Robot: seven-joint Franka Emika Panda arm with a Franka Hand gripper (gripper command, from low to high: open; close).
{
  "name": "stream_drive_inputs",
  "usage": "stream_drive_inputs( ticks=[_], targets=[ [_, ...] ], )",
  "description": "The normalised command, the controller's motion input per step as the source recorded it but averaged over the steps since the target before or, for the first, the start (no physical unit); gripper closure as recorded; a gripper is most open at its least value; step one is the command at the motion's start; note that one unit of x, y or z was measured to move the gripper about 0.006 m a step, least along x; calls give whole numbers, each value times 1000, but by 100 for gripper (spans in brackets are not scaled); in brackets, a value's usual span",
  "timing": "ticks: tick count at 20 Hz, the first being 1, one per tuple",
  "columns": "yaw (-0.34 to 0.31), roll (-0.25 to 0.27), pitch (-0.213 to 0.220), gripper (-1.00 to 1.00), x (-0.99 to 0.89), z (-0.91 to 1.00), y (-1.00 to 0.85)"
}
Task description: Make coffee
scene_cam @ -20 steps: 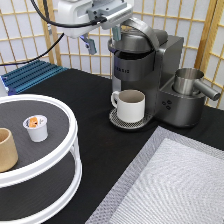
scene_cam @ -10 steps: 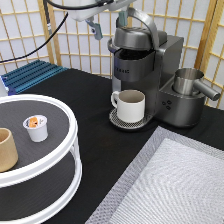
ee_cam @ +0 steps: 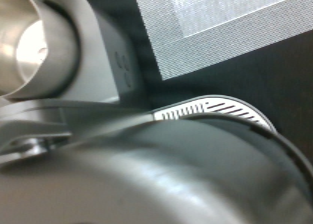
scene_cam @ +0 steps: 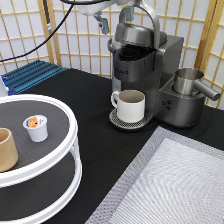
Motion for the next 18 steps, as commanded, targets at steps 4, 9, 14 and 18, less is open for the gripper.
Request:
stream_drive_inputs(
  ticks=[4, 9, 14, 18],
  targets=[
    [-3, -127, 70, -100, 164, 468, 619],
    [0, -136, 66, -100, 159, 326, 569],
    [0, -163, 120, -100, 348, 205, 559],
    [-5, -110, 148, -100, 245, 404, 169]
  ],
)
